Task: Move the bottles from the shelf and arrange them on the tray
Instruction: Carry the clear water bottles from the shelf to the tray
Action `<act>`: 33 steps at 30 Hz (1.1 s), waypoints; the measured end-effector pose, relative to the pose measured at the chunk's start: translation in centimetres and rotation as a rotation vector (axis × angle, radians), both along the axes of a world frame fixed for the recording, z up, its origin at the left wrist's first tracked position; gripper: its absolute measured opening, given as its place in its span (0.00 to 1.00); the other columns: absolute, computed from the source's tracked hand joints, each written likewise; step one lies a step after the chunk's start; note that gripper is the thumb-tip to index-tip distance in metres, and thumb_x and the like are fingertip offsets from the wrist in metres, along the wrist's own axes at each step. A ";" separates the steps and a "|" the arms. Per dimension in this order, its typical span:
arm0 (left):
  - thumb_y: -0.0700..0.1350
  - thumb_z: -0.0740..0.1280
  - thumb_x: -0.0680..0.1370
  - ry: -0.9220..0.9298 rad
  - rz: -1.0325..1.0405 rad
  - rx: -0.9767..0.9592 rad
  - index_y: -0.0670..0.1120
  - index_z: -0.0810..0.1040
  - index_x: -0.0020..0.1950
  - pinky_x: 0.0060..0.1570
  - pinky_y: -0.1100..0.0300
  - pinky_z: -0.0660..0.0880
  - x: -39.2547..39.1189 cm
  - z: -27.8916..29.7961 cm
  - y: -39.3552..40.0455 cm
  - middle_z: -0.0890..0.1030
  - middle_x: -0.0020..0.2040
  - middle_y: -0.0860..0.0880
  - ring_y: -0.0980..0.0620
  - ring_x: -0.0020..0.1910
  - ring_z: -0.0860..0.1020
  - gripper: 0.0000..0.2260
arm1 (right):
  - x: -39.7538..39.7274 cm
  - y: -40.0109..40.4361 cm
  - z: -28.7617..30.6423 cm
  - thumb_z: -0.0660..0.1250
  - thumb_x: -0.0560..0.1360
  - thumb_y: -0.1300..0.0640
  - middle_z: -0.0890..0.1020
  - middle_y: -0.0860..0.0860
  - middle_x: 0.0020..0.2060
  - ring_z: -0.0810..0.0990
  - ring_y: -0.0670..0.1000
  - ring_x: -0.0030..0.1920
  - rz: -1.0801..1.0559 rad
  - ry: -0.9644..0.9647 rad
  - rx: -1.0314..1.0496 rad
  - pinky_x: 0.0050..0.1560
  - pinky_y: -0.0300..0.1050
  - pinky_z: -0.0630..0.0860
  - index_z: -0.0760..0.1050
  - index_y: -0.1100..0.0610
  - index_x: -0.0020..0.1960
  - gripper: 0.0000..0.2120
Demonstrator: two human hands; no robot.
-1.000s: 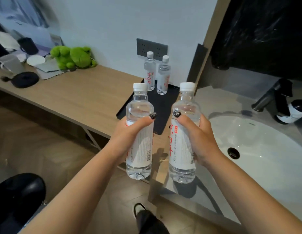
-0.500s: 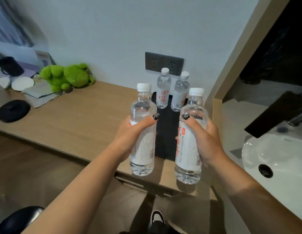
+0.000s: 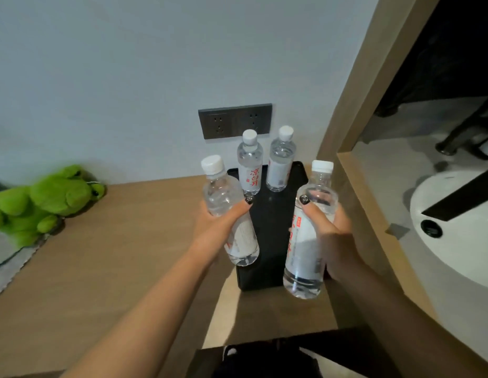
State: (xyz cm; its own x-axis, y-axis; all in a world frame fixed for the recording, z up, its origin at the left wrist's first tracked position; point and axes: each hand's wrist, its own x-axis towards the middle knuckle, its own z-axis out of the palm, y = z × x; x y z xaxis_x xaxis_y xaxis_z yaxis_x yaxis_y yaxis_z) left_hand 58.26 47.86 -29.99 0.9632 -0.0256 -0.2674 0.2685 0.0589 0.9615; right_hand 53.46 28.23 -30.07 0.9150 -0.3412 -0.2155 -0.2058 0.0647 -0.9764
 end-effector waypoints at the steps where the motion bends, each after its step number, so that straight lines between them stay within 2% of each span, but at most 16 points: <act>1: 0.53 0.78 0.59 0.000 -0.008 -0.010 0.50 0.76 0.60 0.58 0.48 0.77 0.8 -0.6 -0.2 0.84 0.54 0.48 0.49 0.54 0.82 0.30 | 0.7 0.2 -0.3 0.70 0.71 0.49 0.82 0.51 0.49 0.82 0.49 0.49 -0.027 -0.012 -0.024 0.50 0.45 0.79 0.74 0.49 0.58 0.16; 3: 0.52 0.79 0.59 0.011 -0.030 -0.030 0.47 0.76 0.62 0.60 0.46 0.76 2.3 -1.8 -0.7 0.83 0.55 0.46 0.48 0.55 0.82 0.33 | 2.1 0.6 -0.7 0.71 0.72 0.54 0.81 0.46 0.48 0.81 0.41 0.46 -0.046 -0.038 -0.063 0.47 0.37 0.75 0.73 0.49 0.58 0.16; 4: 0.52 0.80 0.59 0.021 -0.040 -0.033 0.46 0.76 0.62 0.60 0.45 0.76 3.0 -2.4 -1.1 0.83 0.55 0.46 0.47 0.56 0.82 0.34 | 3.0 0.6 -1.0 0.72 0.70 0.53 0.81 0.45 0.49 0.81 0.41 0.47 -0.047 -0.038 -0.081 0.49 0.36 0.75 0.73 0.49 0.59 0.18; 7: 0.55 0.83 0.57 0.049 -0.065 -0.024 0.46 0.75 0.63 0.60 0.42 0.75 4.9 -4.1 -2.2 0.83 0.57 0.45 0.46 0.57 0.81 0.38 | 6.0 0.0 -2.1 0.73 0.65 0.48 0.80 0.46 0.55 0.79 0.46 0.55 -0.046 -0.012 -0.131 0.58 0.43 0.74 0.69 0.47 0.62 0.27; 10: 0.50 0.82 0.56 0.058 -0.052 0.026 0.48 0.73 0.65 0.60 0.43 0.76 6.7 -5.3 -3.5 0.82 0.58 0.47 0.47 0.57 0.81 0.39 | 9.0 -0.7 -3.4 0.75 0.68 0.55 0.79 0.51 0.59 0.78 0.51 0.58 -0.024 0.005 -0.166 0.63 0.50 0.73 0.66 0.52 0.66 0.30; 12: 0.47 0.80 0.56 0.043 -0.039 0.069 0.49 0.73 0.63 0.59 0.46 0.76 7.9 -5.7 -4.4 0.82 0.57 0.48 0.50 0.56 0.81 0.37 | 10.6 -1.3 -4.3 0.76 0.68 0.58 0.78 0.52 0.59 0.78 0.52 0.58 -0.039 0.010 -0.185 0.62 0.49 0.74 0.65 0.55 0.68 0.33; 17: 0.44 0.79 0.58 0.050 0.024 0.116 0.50 0.73 0.63 0.60 0.46 0.76 9.5 -6.9 -5.2 0.81 0.56 0.50 0.52 0.55 0.80 0.34 | 12.6 -2.6 -5.9 0.76 0.67 0.60 0.75 0.48 0.59 0.75 0.47 0.58 0.035 -0.003 -0.309 0.58 0.40 0.71 0.64 0.53 0.68 0.34; 20: 0.49 0.79 0.57 0.054 0.005 0.159 0.51 0.72 0.65 0.60 0.47 0.76 9.7 -7.1 -5.5 0.81 0.58 0.51 0.52 0.57 0.80 0.37 | 13.0 -3.2 -6.4 0.77 0.67 0.62 0.72 0.45 0.59 0.71 0.44 0.61 0.060 -0.048 -0.354 0.54 0.27 0.67 0.64 0.53 0.67 0.34; 22: 0.49 0.79 0.59 0.043 -0.012 0.183 0.51 0.71 0.66 0.61 0.49 0.75 9.8 -7.2 -5.8 0.80 0.58 0.52 0.53 0.58 0.79 0.37 | 13.1 -3.8 -6.8 0.77 0.67 0.63 0.71 0.45 0.59 0.70 0.44 0.62 0.054 -0.079 -0.367 0.52 0.21 0.66 0.62 0.51 0.64 0.33; 24: 0.47 0.79 0.61 0.036 -0.012 0.227 0.51 0.71 0.65 0.59 0.53 0.76 9.5 -7.1 -6.3 0.81 0.57 0.52 0.55 0.56 0.79 0.34 | 13.1 -4.2 -7.2 0.77 0.67 0.63 0.70 0.46 0.60 0.70 0.44 0.63 0.064 -0.087 -0.357 0.55 0.23 0.67 0.61 0.54 0.66 0.35; 26: 0.44 0.79 0.64 0.004 0.004 0.276 0.50 0.73 0.61 0.52 0.63 0.78 9.2 -7.0 -6.9 0.82 0.53 0.53 0.59 0.51 0.81 0.28 | 13.0 -4.3 -7.5 0.77 0.67 0.64 0.70 0.48 0.60 0.71 0.46 0.62 0.079 -0.074 -0.329 0.58 0.30 0.70 0.60 0.57 0.69 0.37; 28: 0.40 0.78 0.66 -0.038 0.025 0.312 0.52 0.74 0.55 0.42 0.73 0.75 8.8 -7.0 -7.5 0.81 0.48 0.55 0.65 0.45 0.80 0.22 | 12.7 -4.4 -7.8 0.76 0.68 0.66 0.70 0.48 0.60 0.72 0.46 0.61 0.097 -0.077 -0.329 0.55 0.26 0.69 0.59 0.58 0.69 0.36; 31: 0.37 0.77 0.66 -0.050 0.045 0.374 0.57 0.73 0.48 0.40 0.74 0.74 8.4 -7.3 -7.8 0.80 0.45 0.56 0.67 0.42 0.79 0.21 | 12.5 -4.7 -7.7 0.75 0.68 0.66 0.69 0.48 0.61 0.69 0.43 0.61 0.140 -0.087 -0.334 0.50 0.18 0.65 0.59 0.60 0.70 0.37; 33: 0.41 0.78 0.65 0.014 0.052 0.413 0.53 0.74 0.54 0.47 0.67 0.76 8.1 -7.7 -7.6 0.81 0.49 0.54 0.62 0.47 0.80 0.22 | 12.7 -5.0 -7.5 0.75 0.68 0.65 0.71 0.47 0.61 0.70 0.44 0.62 0.168 -0.060 -0.323 0.52 0.20 0.68 0.60 0.58 0.71 0.37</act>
State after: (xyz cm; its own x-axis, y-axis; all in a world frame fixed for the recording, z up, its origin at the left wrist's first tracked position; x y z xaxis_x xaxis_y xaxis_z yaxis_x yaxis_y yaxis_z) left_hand 66.33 40.31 -37.71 0.9567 0.1353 -0.2578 0.2883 -0.3168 0.9036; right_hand 66.20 23.21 -37.59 0.9716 -0.2272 -0.0657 -0.1295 -0.2790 -0.9515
